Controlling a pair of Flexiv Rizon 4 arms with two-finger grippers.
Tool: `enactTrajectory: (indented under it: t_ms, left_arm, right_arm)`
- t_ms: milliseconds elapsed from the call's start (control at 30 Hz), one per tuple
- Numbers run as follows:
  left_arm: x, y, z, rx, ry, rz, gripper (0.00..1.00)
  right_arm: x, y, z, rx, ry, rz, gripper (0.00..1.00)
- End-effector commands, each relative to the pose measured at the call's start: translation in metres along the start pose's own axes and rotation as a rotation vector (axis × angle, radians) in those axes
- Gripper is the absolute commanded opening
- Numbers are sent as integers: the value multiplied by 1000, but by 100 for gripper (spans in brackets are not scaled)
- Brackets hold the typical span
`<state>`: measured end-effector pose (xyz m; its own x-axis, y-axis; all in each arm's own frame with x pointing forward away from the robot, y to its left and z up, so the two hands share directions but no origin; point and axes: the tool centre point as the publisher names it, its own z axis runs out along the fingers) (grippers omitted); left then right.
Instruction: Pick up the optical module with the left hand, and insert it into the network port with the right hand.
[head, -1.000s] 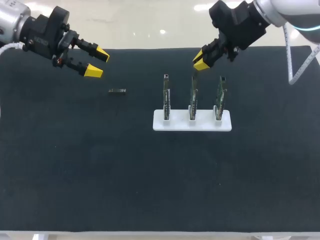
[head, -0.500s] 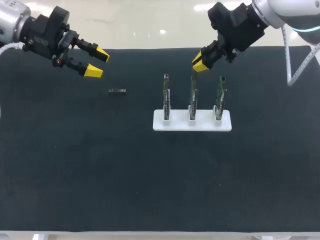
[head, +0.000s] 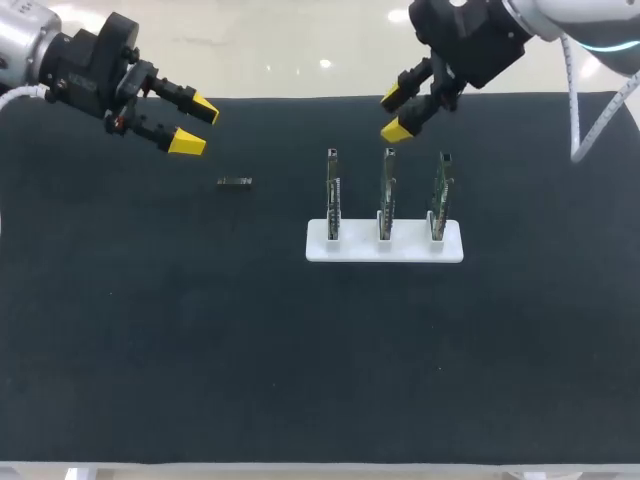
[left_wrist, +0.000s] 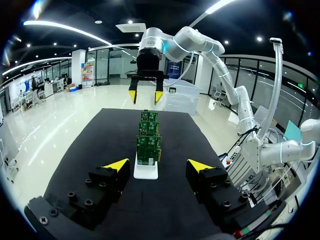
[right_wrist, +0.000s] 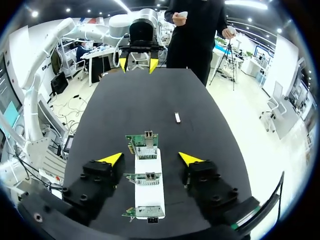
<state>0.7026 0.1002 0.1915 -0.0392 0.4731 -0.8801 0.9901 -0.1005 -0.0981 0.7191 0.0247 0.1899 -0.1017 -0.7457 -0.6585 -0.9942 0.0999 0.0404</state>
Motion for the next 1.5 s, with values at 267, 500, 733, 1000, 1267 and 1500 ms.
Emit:
enactTrajectory:
  t_ms: [267,500,733,1000,1267,1500]
  left_arm:
    - [0,1,0,1,3,-1,100]
    - [0,1,0,1,3,-1,100]
    - [0,1,0,1,3,-1,100]
    - [0,1,0,1,3,-1,100]
    - [0,1,0,1,3,-1,100]
    - [0,1,0,1,3,-1,100]
  right_arm:
    - [9,-1,8,6,1,-8,0]
    - [15,-2,13,-3,-2,-6,0]
    - [23,0,20,-5,-15,0,0]
    - [28,1,25,-17,-9,10,0]
    - [32,2,31,-20,-6,14,0]
    - [36,2,38,-17,-4,23,0]
